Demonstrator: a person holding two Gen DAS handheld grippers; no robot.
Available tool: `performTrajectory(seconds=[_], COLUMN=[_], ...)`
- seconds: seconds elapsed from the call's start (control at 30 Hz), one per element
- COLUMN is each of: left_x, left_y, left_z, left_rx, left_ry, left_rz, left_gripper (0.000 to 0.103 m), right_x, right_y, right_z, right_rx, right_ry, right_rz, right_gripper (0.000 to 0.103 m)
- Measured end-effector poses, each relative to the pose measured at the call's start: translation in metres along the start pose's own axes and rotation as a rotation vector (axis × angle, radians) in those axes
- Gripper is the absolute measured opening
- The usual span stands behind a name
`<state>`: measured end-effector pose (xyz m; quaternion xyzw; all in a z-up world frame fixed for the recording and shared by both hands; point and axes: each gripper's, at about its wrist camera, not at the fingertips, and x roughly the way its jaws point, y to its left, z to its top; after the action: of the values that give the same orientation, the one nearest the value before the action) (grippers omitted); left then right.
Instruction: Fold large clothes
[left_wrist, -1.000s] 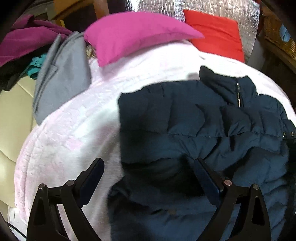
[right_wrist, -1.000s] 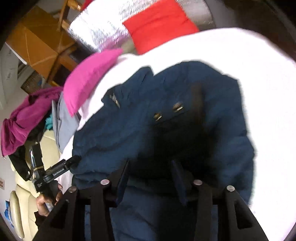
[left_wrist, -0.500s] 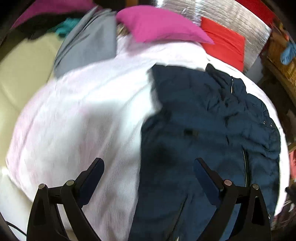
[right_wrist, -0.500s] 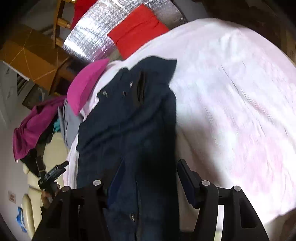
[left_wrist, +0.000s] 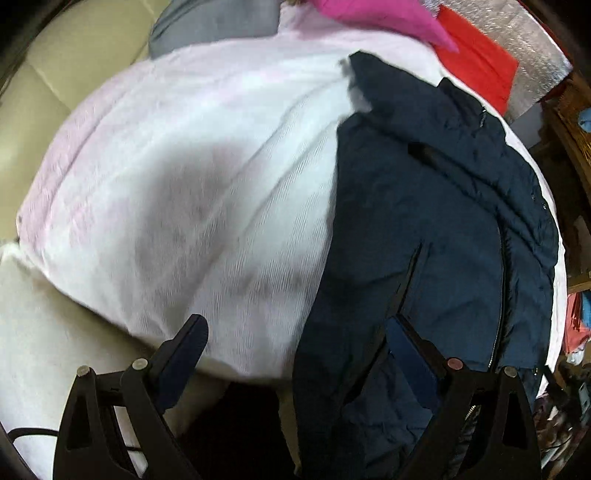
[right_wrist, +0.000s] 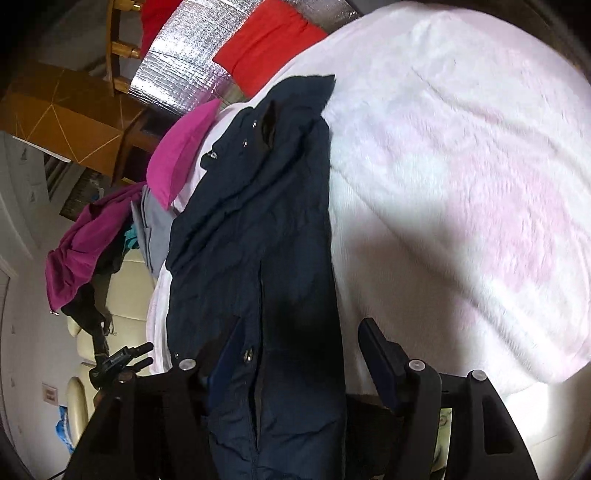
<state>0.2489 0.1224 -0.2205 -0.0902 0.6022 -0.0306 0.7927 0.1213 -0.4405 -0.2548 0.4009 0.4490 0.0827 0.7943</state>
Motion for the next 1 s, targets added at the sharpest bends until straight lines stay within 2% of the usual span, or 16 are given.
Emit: performTrajectory(seconds=[0.27,0.4,0.53,0.6,0.63,0.67,0.7,0.77,0.83,0.97,1.0], left_x=[0.036,0.055,0.065,0.065,0.065,0.064,0.063,0.058,0.052,0.05,0.053], left_y=[-0.009,-0.019,-0.037,-0.041,-0.042,-0.042,-0.044,-0.045,-0.044,-0.037,-0.033], left_z=[-0.018,-0.034,-0.049,-0.054,-0.057,-0.06,-0.064,-0.075,-0.079,-0.088,-0.088], left_rx=[-0.014,-0.01,0.014,0.025,0.023,0.016,0.011,0.01,0.003,-0.017,-0.02], left_ry=[0.192,0.264,0.301,0.285,0.278,0.272,0.27,0.26,0.243,0.248,0.26], left_rz=[0.007,-0.03,-0.086,-0.076,-0.078,-0.088,-0.093,-0.092,-0.086,-0.103,-0.108], left_gripper=[0.097,0.097,0.097,0.097,0.095,0.088,0.083,0.062,0.051,0.051,0.053], right_x=[0.011,0.015,0.024,0.029,0.03,0.031,0.03,0.026,0.023,0.026,0.027], right_y=[-0.015,-0.018,-0.025,-0.024,-0.021,-0.017,-0.014,-0.004,0.004,0.002,0.0], right_z=[-0.016,-0.021,-0.024,-0.027,-0.028,-0.03,-0.031,-0.033,-0.033,-0.033,-0.033], right_rx=[0.034,0.043,0.078,0.079,0.07,0.057,0.042,-0.005,-0.031,-0.007,0.002], right_ry=[0.026,0.034,0.054,0.062,0.068,0.069,0.067,0.045,0.031,0.051,0.062], right_rz=[0.05,0.078,0.106,0.123,0.135,0.148,0.153,0.143,0.164,0.143,0.15], right_gripper=[0.068,0.068,0.068,0.068,0.067,0.063,0.053,0.041,0.041,0.041,0.046])
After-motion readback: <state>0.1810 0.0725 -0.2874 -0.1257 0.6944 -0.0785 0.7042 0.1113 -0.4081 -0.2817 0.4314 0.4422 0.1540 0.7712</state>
